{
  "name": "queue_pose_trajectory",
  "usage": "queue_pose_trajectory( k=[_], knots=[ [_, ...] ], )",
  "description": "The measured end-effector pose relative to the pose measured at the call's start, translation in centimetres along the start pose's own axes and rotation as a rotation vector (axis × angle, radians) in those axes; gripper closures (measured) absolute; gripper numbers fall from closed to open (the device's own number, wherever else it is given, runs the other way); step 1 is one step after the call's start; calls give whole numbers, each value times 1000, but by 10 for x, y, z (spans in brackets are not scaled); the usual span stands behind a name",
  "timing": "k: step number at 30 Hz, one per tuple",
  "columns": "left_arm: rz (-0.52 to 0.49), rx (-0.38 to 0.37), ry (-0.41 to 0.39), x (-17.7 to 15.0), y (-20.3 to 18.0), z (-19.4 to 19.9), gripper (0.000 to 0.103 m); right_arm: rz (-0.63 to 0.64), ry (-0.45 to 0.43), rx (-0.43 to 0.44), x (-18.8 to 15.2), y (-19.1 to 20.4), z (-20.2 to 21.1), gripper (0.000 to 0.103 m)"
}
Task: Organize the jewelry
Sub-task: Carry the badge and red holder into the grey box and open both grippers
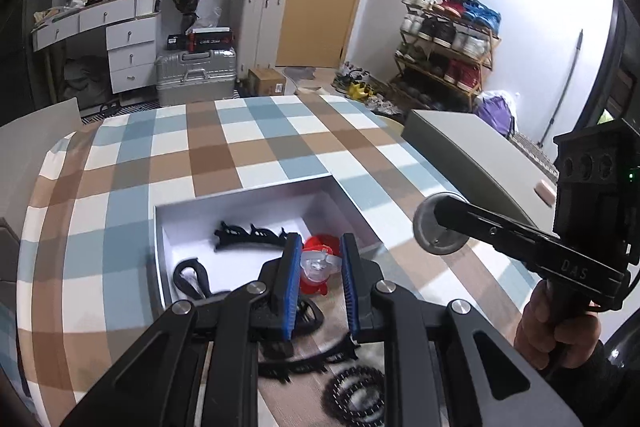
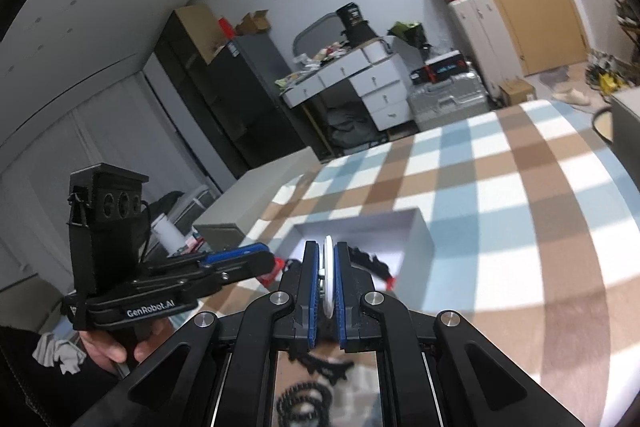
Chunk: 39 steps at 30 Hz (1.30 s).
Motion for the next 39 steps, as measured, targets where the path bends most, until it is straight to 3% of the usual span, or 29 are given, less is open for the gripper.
queue_pose_trajectory(
  k=[8,18,39],
  knots=[
    [56,28,-24,13,24,-11,89,31,38,20,22,0,-37,96],
    [86,11,21,18,38,-32,89,34,103,0,29,-12,-75,96],
    [121,-11,83,15,50,-50,89,15,179,-50,27,-22,-101,96]
  ],
)
Point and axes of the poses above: each gripper's, at about its wrist camera, not at the fingertips, and z roughly against the way its jaws point, y to its left, x to its top, the point moved 2 cm from there along -z, roughly the way its jaws point, and after that the axes turned 10 degrees about y, right-handed, at the moved point
